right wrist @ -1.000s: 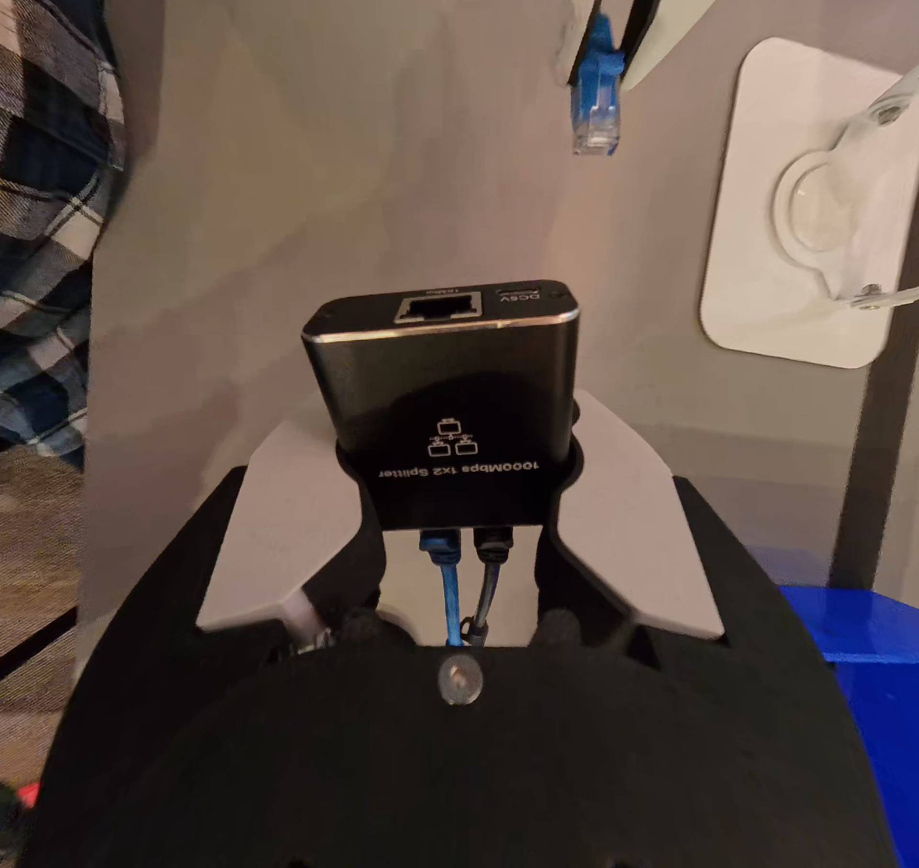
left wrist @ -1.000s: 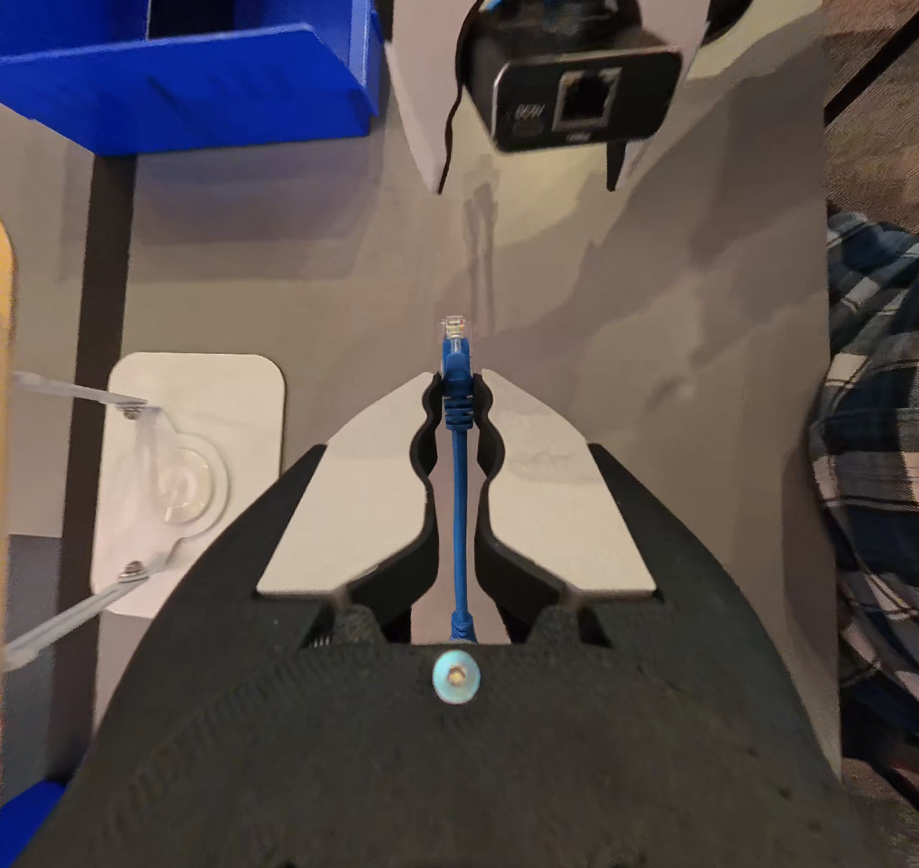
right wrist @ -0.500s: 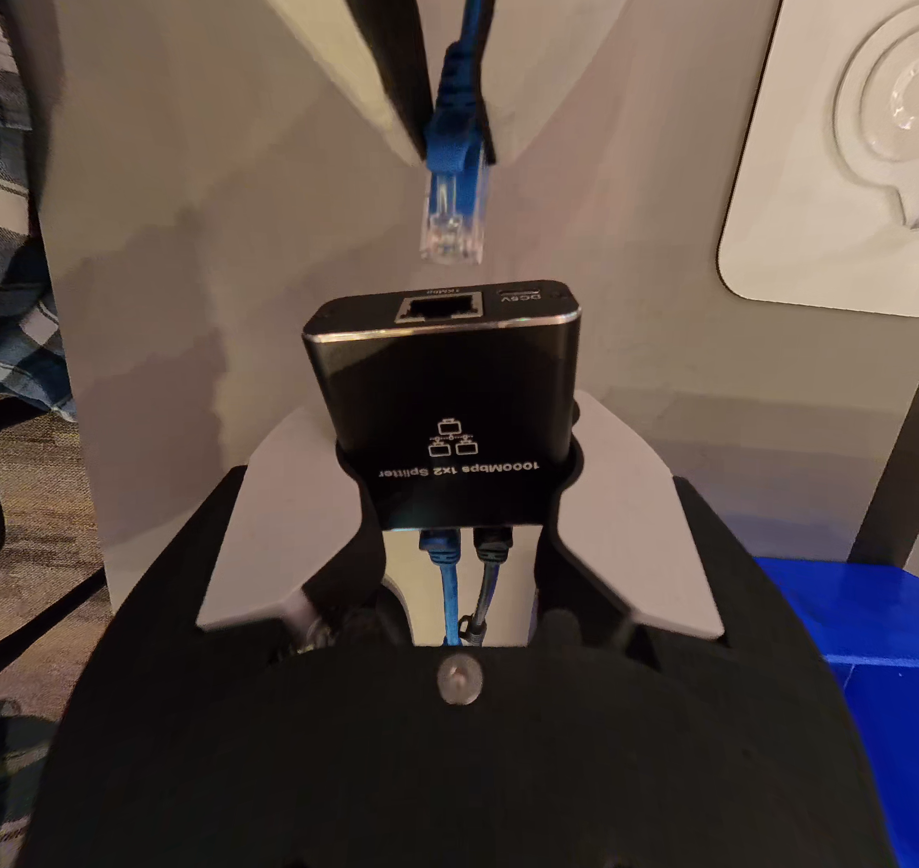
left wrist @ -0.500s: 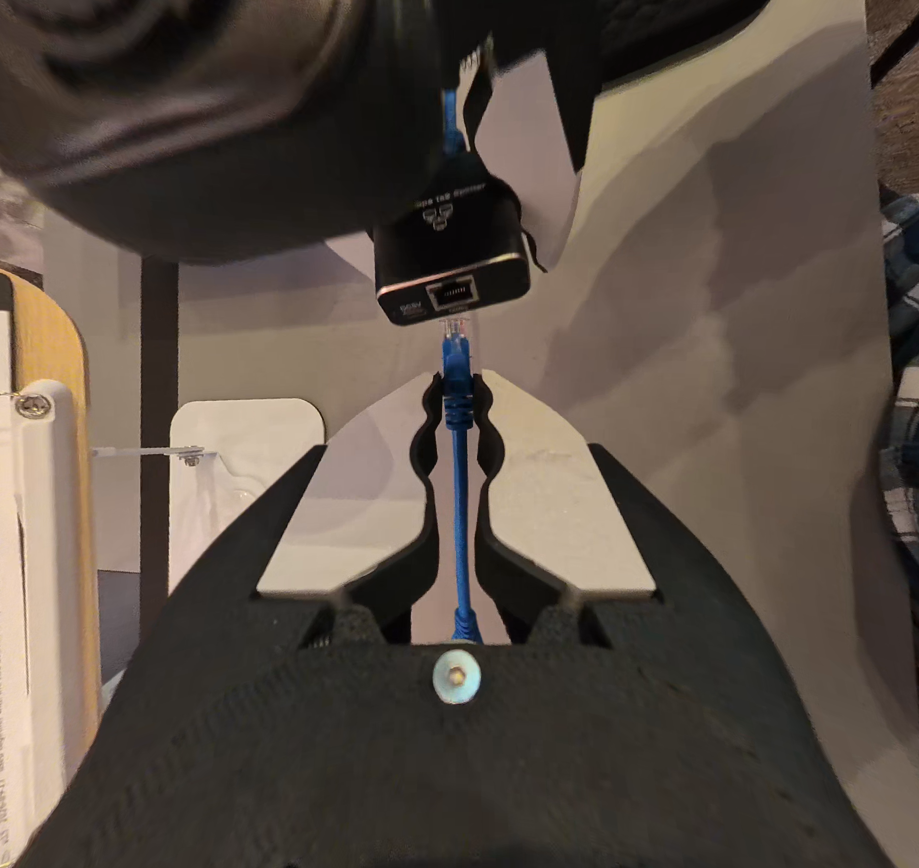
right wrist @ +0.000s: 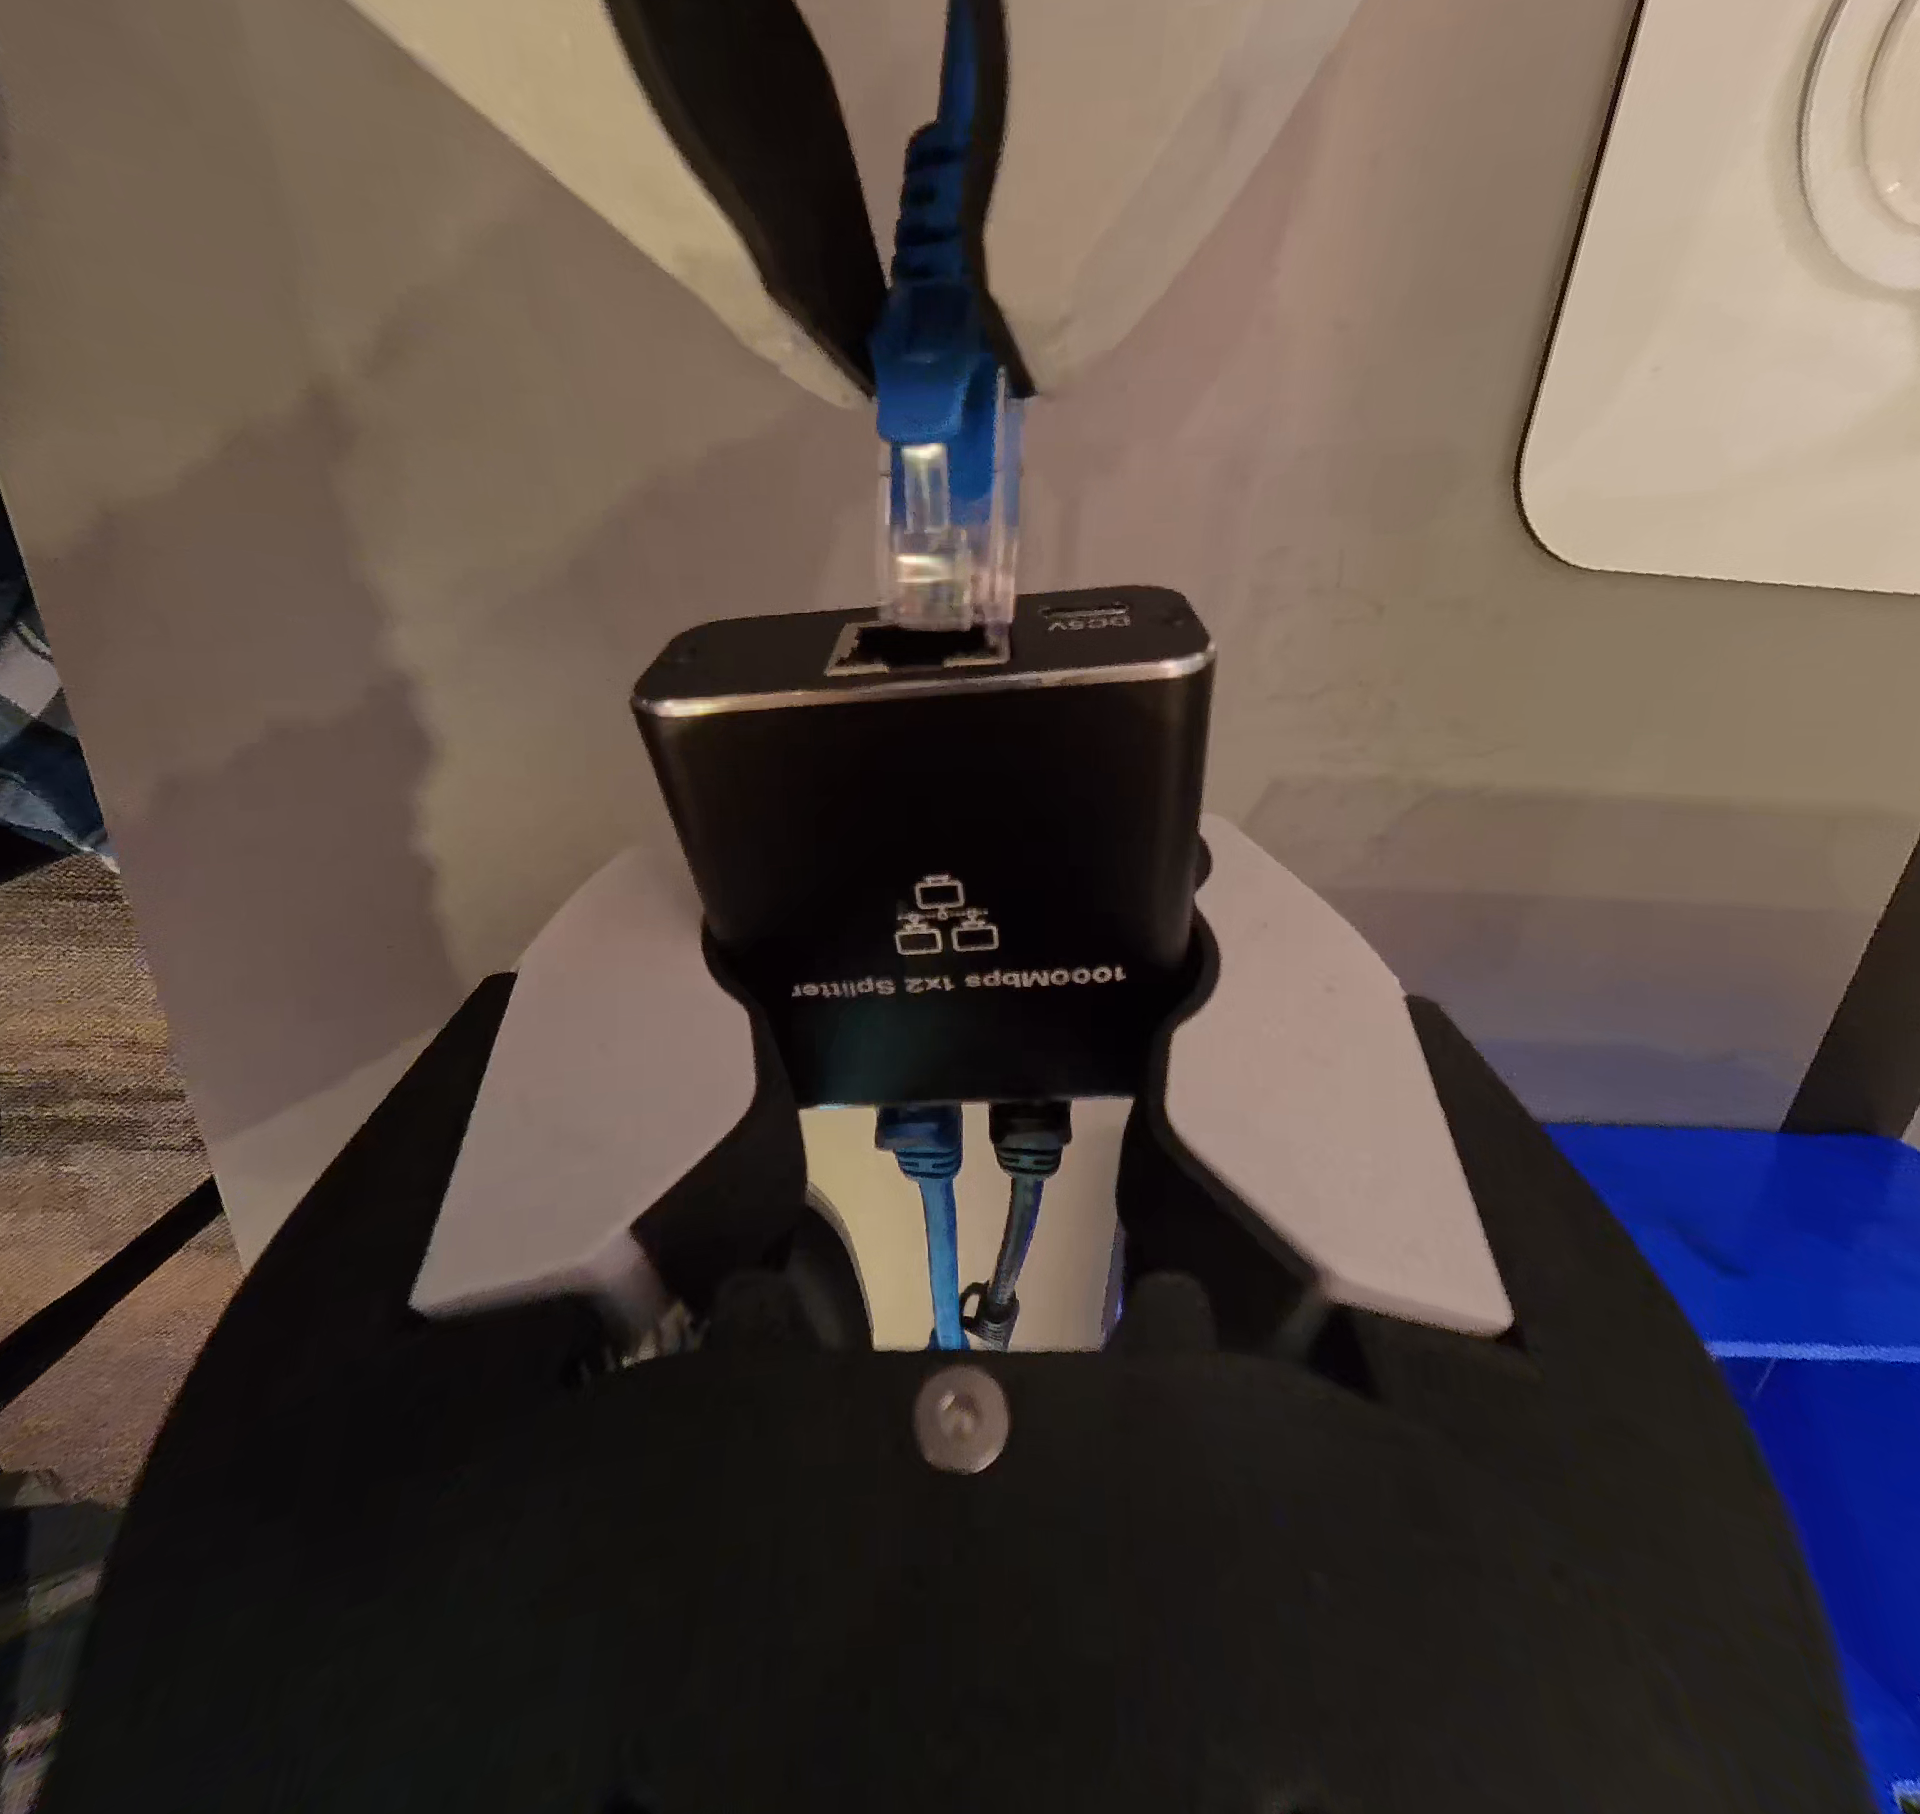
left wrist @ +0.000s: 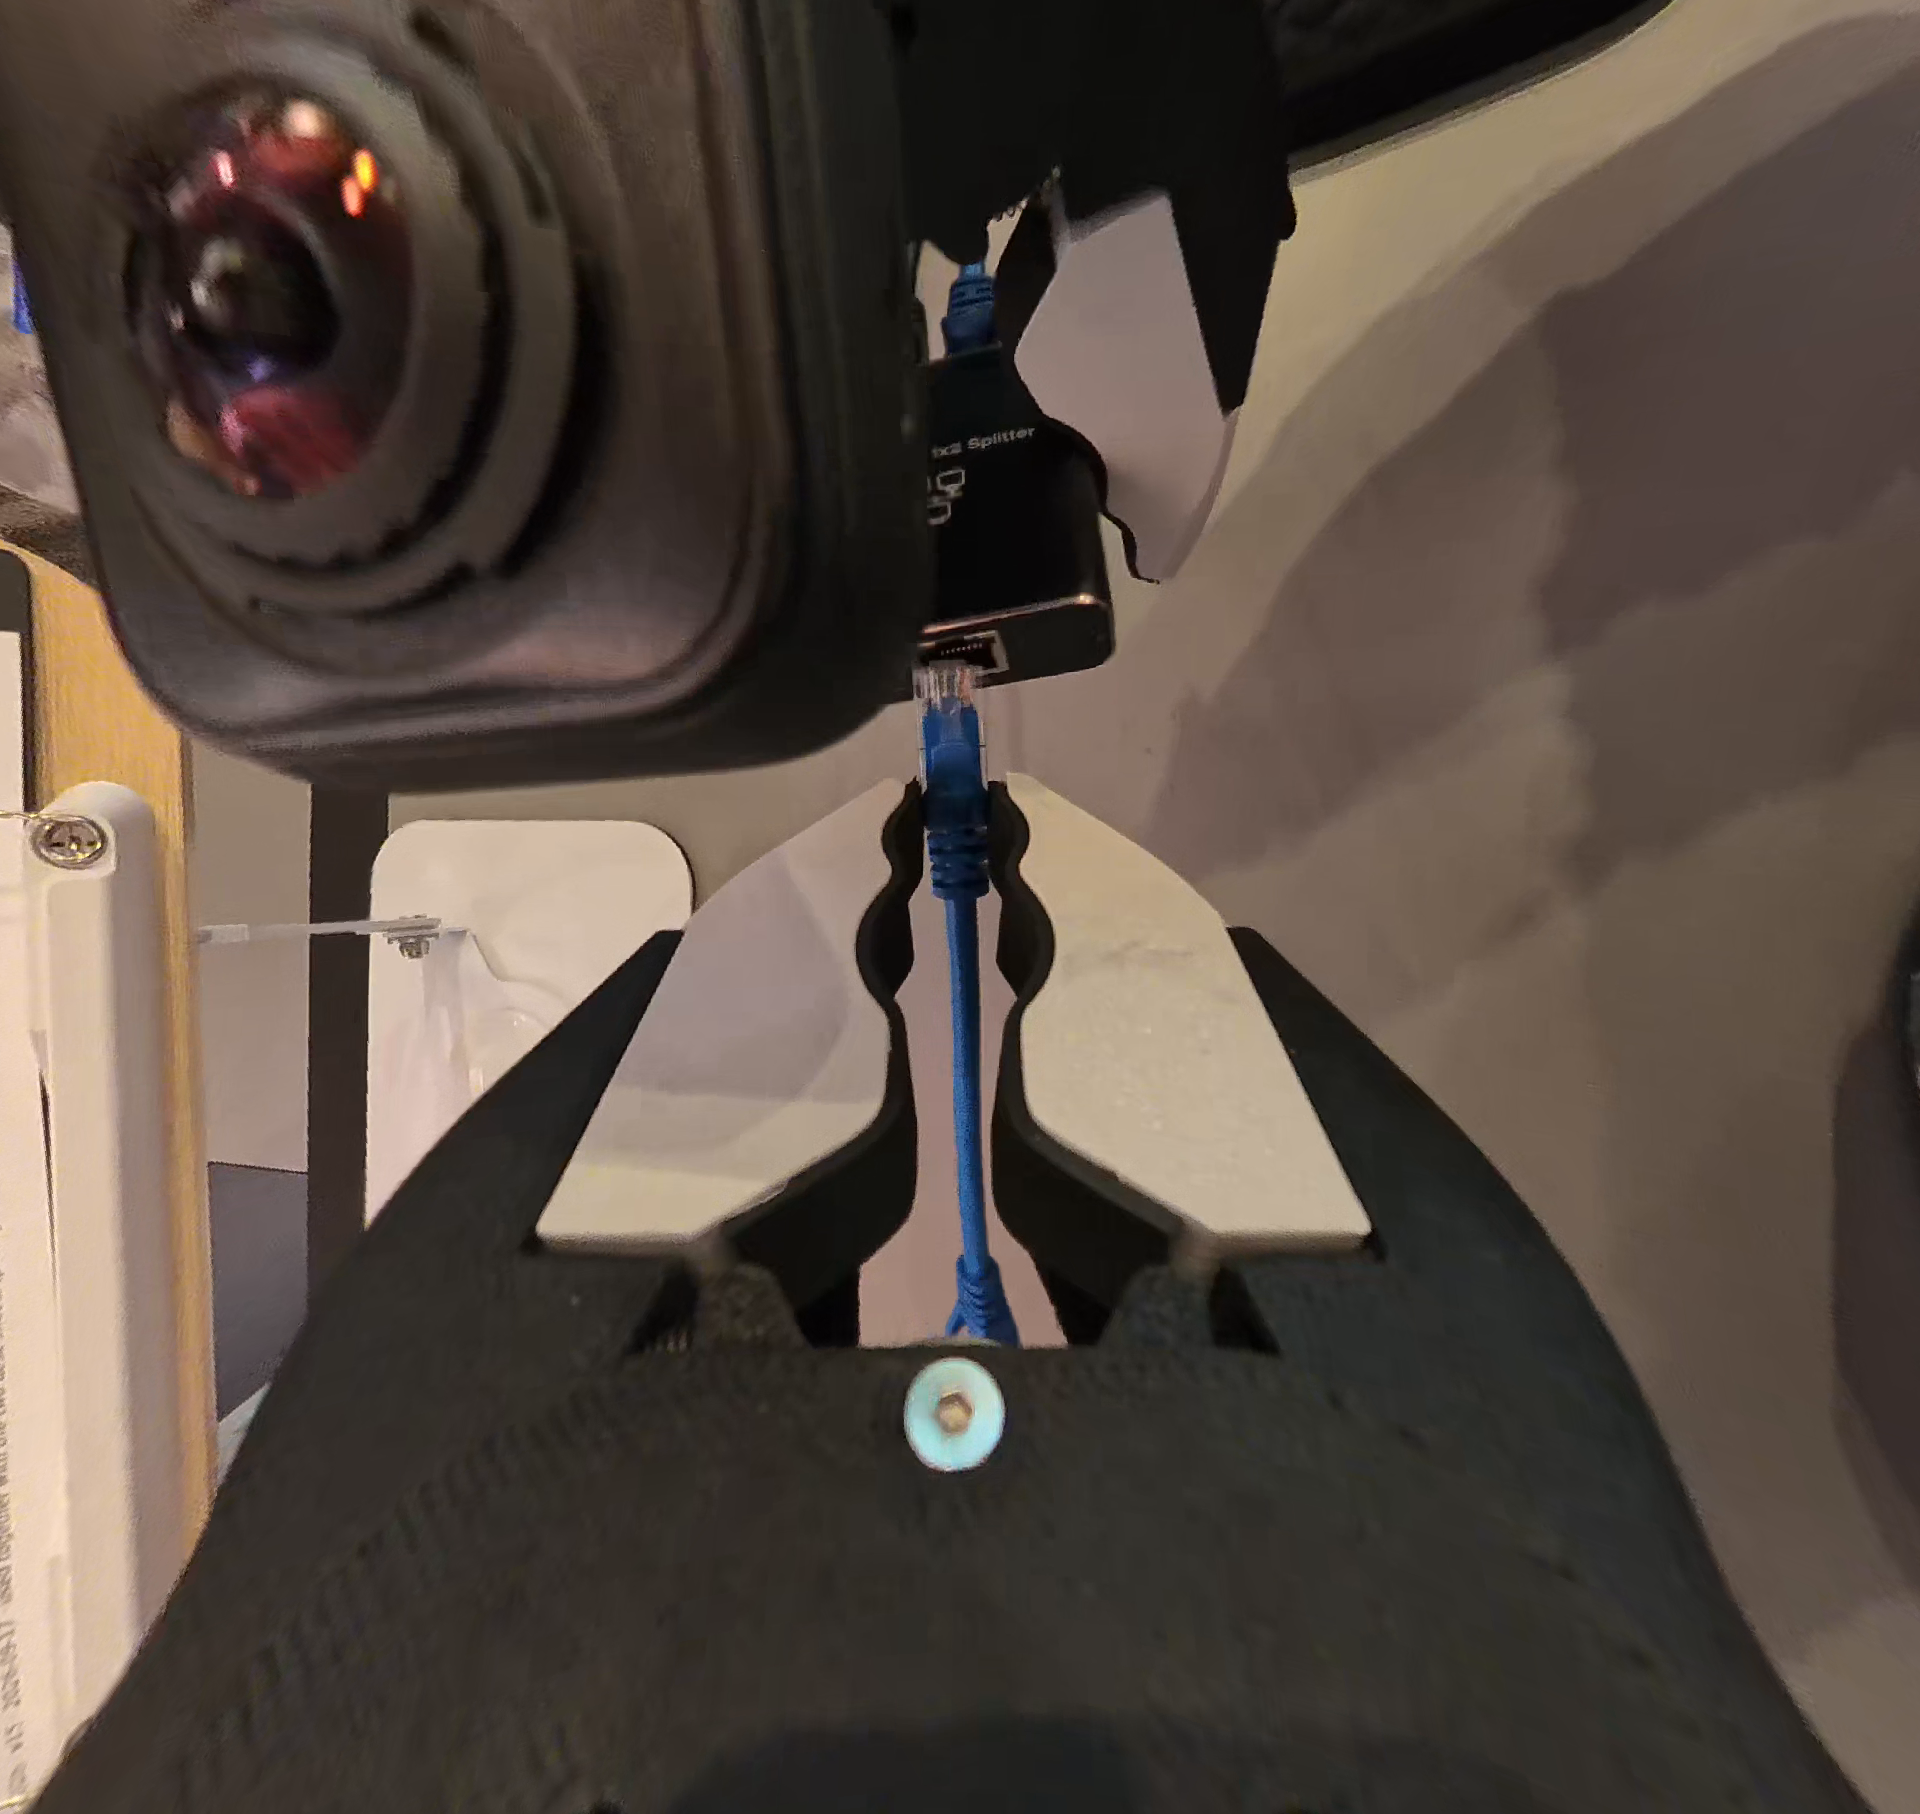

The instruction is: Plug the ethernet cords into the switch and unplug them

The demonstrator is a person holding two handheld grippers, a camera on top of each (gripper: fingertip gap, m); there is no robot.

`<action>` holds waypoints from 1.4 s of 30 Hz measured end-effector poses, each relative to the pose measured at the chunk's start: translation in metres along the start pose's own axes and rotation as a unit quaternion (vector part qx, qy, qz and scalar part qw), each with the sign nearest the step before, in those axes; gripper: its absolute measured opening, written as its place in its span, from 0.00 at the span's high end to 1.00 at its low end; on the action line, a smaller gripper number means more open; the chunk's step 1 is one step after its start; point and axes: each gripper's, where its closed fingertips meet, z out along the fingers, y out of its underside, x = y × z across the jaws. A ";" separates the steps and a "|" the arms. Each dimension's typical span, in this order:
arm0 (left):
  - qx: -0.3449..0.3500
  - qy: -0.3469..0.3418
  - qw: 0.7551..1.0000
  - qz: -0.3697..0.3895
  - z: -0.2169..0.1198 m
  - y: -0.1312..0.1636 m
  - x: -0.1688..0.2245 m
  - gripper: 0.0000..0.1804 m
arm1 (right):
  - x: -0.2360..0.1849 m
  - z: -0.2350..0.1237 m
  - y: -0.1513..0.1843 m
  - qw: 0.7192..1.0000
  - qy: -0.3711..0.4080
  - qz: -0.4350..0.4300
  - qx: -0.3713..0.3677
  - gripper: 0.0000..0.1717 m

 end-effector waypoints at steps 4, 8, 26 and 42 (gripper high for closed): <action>-0.002 -0.006 1.000 0.003 0.003 -0.002 -0.002 0.94 | 0.003 0.002 0.004 1.000 0.001 0.012 -0.016 0.55; -0.021 -0.017 1.000 0.010 0.007 0.002 -0.005 0.94 | 0.007 0.004 0.006 0.999 0.008 0.014 -0.032 0.55; -0.057 -0.006 0.998 -0.022 0.018 0.012 -0.013 0.95 | 0.021 0.008 0.014 0.992 0.053 0.040 -0.106 0.55; -0.064 -0.005 0.998 -0.014 0.016 0.011 -0.016 0.95 | 0.018 0.008 0.010 0.993 0.030 0.044 -0.104 0.55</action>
